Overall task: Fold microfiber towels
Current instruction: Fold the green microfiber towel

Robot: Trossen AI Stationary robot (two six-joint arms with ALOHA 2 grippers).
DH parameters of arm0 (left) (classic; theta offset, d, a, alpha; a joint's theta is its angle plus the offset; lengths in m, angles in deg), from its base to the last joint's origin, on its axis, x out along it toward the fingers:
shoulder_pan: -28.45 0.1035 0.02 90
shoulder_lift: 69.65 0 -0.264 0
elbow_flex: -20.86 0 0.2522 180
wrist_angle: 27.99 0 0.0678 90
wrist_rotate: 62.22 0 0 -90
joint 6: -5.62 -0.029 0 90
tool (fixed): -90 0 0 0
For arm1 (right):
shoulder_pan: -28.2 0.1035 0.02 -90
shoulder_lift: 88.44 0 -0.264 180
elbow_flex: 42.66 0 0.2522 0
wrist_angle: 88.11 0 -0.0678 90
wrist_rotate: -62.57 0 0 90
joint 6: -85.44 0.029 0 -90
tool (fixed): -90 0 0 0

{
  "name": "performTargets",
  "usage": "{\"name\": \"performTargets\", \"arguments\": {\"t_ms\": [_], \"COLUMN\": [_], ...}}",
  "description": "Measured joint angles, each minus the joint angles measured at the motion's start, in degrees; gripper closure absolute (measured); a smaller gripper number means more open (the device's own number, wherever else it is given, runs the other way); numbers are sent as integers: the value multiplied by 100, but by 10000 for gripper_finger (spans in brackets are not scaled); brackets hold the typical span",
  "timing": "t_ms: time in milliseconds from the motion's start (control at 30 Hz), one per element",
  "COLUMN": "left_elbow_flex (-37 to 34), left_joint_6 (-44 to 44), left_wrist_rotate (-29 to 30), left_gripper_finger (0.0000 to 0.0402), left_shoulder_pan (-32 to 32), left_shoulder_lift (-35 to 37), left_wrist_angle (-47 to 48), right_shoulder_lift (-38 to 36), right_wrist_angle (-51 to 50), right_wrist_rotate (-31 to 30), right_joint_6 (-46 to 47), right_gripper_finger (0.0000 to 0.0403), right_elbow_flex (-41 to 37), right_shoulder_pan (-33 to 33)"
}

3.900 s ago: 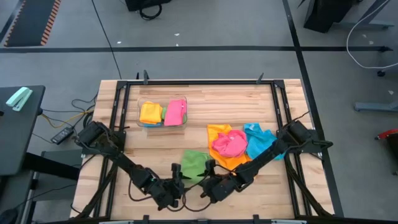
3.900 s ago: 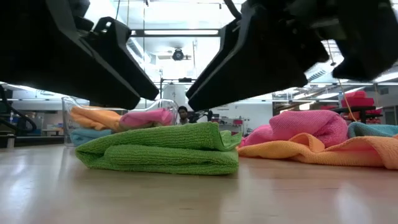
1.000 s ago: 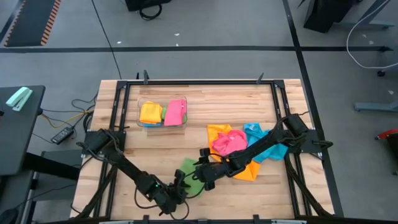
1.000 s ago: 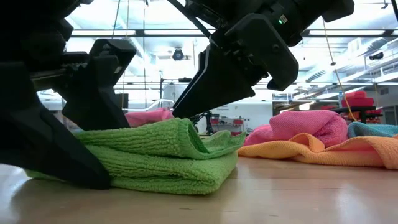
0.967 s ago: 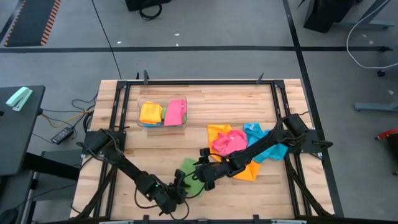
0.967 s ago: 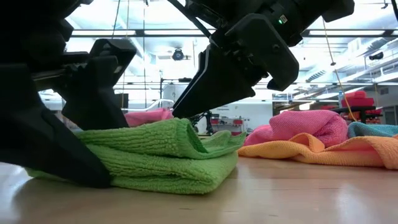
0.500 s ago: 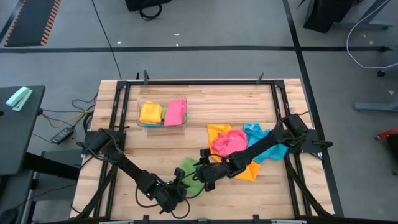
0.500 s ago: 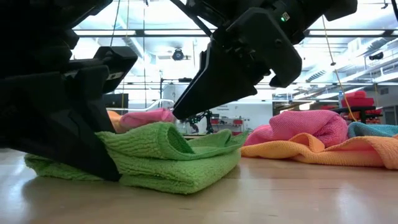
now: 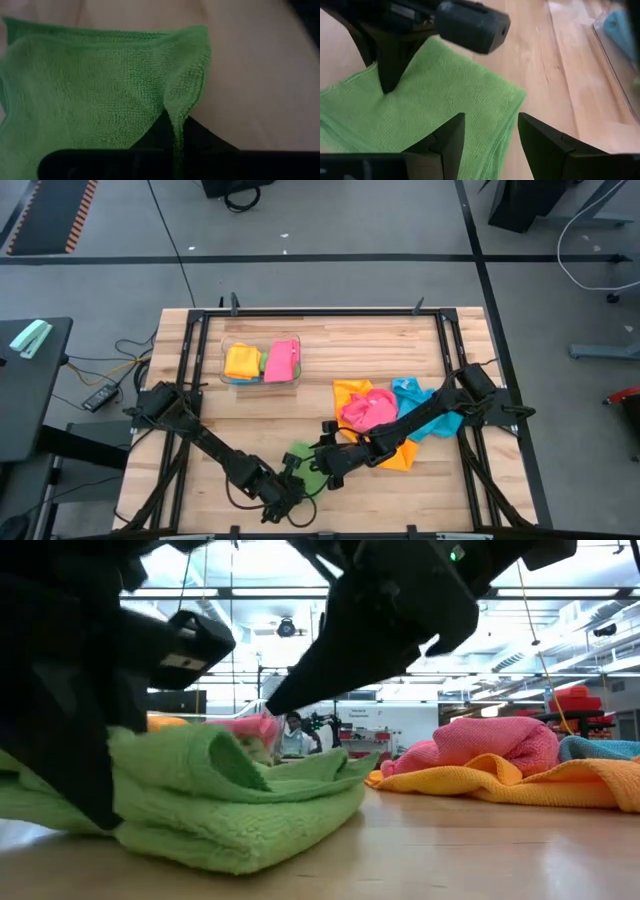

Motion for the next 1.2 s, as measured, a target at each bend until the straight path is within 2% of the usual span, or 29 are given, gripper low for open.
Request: {"name": "performTargets", "arguments": {"t_ms": [167,300,500,633,933,1200], "left_elbow_flex": [297,514,632,638,638,638], "left_joint_6": [-6,63,187,235,316,225], "left_wrist_rotate": [-372,-411,-408,-499,-682,-689], "left_gripper_finger": [387,380,388,378,387,370], "left_shoulder_pan": [105,176,252,345,580,892], "left_shoulder_lift": [52,52,63,63,63,63], "left_wrist_angle": [188,554,689,684,679,667], "right_shoulder_lift": [191,455,461,463,472,459], "right_wrist_angle": [341,623,768,818,1080,1351], "right_wrist_rotate": [-155,-174,-601,-715,-775,-688], "right_joint_6": [-19,45,102,315,859,1398], "right_gripper_finger": [211,211,211,211,211,211], "right_elbow_flex": [0,-15,-14,-29,-637,-1073], "right_shoulder_pan": [108,190,526,759,848,850]}}
